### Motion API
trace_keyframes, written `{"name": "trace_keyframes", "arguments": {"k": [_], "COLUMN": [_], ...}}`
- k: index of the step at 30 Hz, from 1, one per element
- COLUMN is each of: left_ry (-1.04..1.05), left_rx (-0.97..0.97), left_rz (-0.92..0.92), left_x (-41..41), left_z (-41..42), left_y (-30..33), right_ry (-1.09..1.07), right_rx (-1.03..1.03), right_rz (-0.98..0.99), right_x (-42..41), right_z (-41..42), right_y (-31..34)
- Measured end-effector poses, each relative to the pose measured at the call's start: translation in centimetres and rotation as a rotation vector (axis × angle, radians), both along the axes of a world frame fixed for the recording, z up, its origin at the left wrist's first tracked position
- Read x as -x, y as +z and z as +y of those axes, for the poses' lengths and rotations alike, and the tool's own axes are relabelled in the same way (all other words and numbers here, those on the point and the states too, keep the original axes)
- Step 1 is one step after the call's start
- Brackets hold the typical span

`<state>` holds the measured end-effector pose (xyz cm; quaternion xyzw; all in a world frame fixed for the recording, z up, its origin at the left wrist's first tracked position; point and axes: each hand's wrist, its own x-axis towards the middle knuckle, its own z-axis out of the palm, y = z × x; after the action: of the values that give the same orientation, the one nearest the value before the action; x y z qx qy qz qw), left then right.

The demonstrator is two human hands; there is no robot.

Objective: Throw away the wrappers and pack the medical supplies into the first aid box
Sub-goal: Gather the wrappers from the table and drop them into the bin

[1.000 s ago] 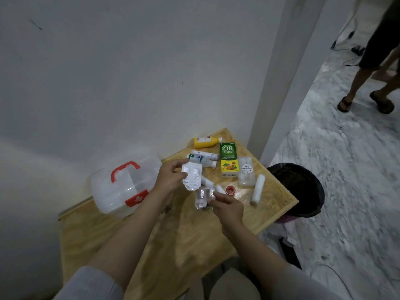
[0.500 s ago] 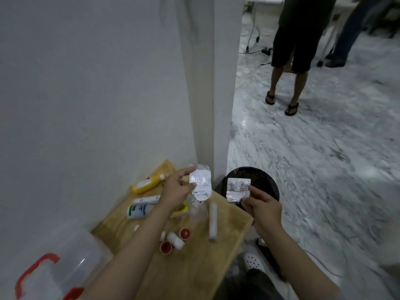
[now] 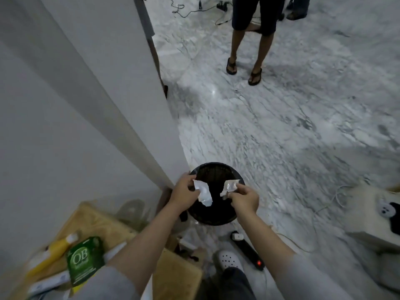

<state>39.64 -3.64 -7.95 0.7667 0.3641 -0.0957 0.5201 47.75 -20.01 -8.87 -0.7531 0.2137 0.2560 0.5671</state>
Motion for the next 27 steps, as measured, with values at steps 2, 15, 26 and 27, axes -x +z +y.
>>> {"name": "trace_keyframes", "arguments": {"k": [2,15,26,27], "left_ry": [-0.074,0.079,0.369,0.419], "left_rx": [-0.005,0.02,-0.165,-0.184], "left_rz": [0.074,0.177,-0.178,-0.212], "left_x": [-1.8,2.0,18.4,20.9], "left_z": [0.4,-2.5,-1.7,-1.3], "left_y": [-1.9,0.1,11.5,12.5], "right_ry": [0.07,0.067,0.31,0.348], "right_rx": [0.039,-0.028,-0.327,-0.357], "right_rz": [0.033,0.085,-0.228,-0.252], "right_x": [-1.6,0.8,16.2,18.2], "right_z": [0.5,-1.5,4.5,5.4], "right_y": [-0.9,-2.1,8.2,8.8]}}
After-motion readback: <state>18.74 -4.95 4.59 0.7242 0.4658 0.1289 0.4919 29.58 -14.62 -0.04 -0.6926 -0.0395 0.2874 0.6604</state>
